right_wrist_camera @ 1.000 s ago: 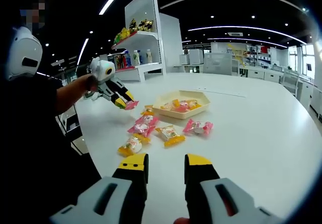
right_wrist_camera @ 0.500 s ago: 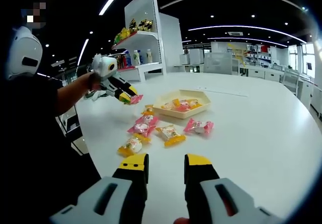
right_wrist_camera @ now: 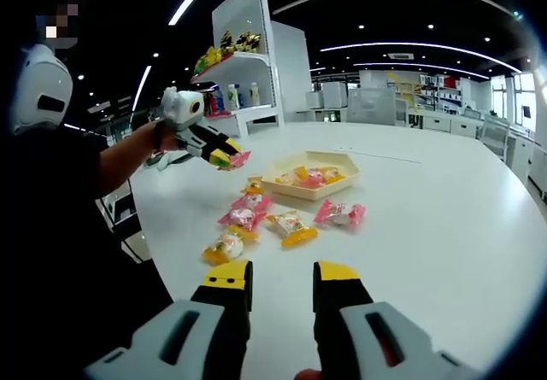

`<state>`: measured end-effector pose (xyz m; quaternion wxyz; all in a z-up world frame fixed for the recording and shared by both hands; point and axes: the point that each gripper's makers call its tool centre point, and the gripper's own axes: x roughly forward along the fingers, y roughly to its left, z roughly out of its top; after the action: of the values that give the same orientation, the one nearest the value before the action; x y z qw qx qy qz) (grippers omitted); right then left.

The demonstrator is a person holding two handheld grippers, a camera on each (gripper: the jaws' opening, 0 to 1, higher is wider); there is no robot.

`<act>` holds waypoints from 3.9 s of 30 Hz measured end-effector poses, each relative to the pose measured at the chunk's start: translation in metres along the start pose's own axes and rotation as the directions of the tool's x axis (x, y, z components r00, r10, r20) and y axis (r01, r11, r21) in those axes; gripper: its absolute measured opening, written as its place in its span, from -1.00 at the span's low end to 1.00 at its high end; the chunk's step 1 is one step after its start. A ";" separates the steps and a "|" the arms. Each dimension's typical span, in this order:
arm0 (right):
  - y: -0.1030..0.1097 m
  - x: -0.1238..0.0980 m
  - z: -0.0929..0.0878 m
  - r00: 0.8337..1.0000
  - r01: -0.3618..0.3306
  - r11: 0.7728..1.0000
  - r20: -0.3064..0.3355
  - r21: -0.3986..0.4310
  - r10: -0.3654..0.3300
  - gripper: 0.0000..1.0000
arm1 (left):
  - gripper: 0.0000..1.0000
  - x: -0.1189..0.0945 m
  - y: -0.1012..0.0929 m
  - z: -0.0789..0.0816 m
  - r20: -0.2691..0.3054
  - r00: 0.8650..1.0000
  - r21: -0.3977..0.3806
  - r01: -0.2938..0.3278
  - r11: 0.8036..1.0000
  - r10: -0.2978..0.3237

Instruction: Pick up the marshmallows scattered on the table and place them into the bowl on the table

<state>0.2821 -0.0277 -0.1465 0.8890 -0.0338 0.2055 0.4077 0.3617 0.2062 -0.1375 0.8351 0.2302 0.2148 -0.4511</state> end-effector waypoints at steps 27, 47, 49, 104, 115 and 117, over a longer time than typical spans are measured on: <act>0.002 -0.002 -0.001 1.000 0.001 1.000 0.001 0.001 -0.001 -0.43 | -0.61 0.007 0.030 0.031 0.090 0.994 -0.082 -0.062 0.995 0.069; 0.000 -0.004 -0.002 1.000 0.001 1.000 -0.002 -0.002 -0.001 -0.44 | -0.61 0.014 0.050 0.046 0.112 0.986 -0.139 -0.104 0.985 0.120; 0.000 -0.004 -0.002 1.000 0.002 1.000 -0.002 -0.001 -0.002 -0.44 | -0.61 0.015 0.052 0.046 0.109 0.987 -0.140 -0.106 0.984 0.122; -0.005 -0.011 -0.011 1.000 0.023 1.000 -0.008 0.022 -0.022 -0.44 | -0.14 0.046 0.088 0.042 0.112 0.966 -0.298 -0.191 0.935 0.233; 0.000 -0.008 -0.006 1.000 0.008 1.000 -0.005 0.009 -0.008 -0.44 | -0.14 0.036 0.088 0.036 0.100 0.965 -0.301 -0.201 0.932 0.241; 0.000 -0.008 -0.006 1.000 0.007 1.000 -0.006 0.007 -0.007 -0.44 | -0.14 0.035 0.087 0.036 0.100 0.966 -0.303 -0.199 0.932 0.238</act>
<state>0.2753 -0.0342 -0.1488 0.8900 -0.0325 0.2095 0.4036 0.4591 0.2053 -0.1119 0.9174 0.0965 0.1946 -0.3334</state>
